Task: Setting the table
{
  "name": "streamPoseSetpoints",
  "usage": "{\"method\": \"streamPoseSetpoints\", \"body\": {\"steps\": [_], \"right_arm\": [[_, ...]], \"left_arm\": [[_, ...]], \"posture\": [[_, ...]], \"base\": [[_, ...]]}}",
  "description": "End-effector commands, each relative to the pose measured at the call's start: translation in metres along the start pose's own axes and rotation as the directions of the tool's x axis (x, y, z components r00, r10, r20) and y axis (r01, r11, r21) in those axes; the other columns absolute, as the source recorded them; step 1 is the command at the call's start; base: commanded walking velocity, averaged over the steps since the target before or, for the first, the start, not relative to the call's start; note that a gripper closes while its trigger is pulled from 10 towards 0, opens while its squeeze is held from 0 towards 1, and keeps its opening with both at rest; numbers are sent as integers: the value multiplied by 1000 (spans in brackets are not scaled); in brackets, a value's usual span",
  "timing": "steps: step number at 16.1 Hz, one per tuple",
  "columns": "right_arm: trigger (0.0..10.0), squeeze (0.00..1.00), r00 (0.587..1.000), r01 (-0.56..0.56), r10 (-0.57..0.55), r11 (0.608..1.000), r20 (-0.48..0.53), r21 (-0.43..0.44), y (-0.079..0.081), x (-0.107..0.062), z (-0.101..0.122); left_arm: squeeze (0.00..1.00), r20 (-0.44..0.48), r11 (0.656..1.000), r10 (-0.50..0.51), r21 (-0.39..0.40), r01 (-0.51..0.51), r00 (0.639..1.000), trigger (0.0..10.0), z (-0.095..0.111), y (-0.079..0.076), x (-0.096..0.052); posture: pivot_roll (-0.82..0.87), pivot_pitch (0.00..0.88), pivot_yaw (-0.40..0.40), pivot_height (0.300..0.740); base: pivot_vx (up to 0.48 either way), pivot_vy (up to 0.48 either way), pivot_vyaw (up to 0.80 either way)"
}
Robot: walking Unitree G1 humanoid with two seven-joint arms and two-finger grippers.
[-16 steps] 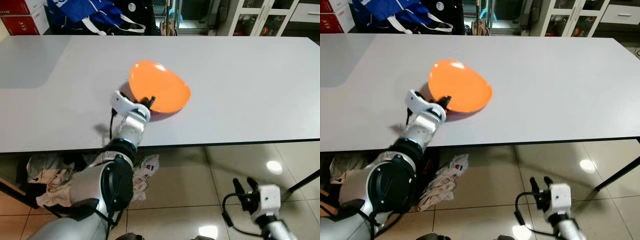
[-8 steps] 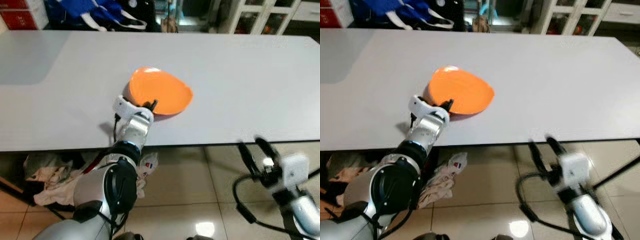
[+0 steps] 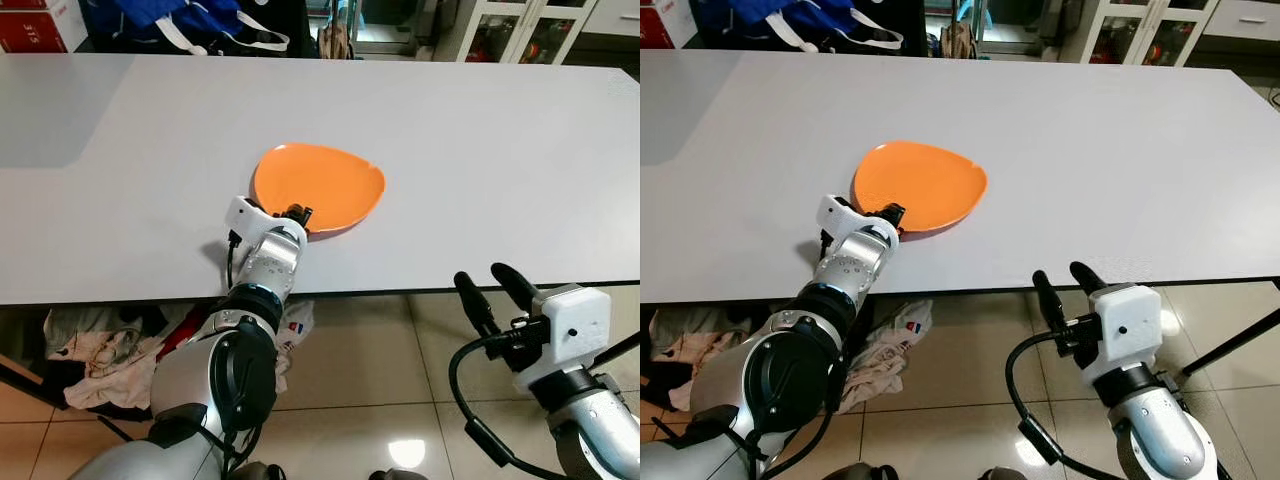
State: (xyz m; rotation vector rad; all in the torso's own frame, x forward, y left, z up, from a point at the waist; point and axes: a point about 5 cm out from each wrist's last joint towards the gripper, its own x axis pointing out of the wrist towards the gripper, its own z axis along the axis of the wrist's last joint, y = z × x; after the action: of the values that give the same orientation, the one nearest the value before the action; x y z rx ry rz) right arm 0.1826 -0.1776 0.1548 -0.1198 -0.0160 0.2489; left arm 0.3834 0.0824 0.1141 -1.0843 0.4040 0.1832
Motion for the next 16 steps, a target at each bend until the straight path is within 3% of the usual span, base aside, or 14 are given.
{"method": "streamPoseSetpoints", "body": {"steps": [1,4,15,16], "right_arm": [[10000,0,1000,8,-8,1000,-10,3,0,-2,3],[10000,0,999,16,-15,1000,-32,10,-2,-2,2],[10000,0,997,7,-5,1000,-79,30,-4,-1,-13],[10000,0,996,5,-3,999,-84,32,-4,-1,-16]], "left_arm": [[1000,-16,999,38,24,-37,999,10000,-5,3,-1],[1000,-42,993,68,97,-64,997,10000,-11,5,-2],[1000,-101,970,161,200,-139,982,10000,-14,16,-7],[1000,-135,950,174,284,-130,976,10000,-15,21,-10]], "posture": [[-255,49,-7,740],[-251,50,-3,740],[-227,46,-6,740],[-229,47,-4,740]], "base": [[0,0,0],[0,0,0],[0,0,0],[0,0,0]]}}
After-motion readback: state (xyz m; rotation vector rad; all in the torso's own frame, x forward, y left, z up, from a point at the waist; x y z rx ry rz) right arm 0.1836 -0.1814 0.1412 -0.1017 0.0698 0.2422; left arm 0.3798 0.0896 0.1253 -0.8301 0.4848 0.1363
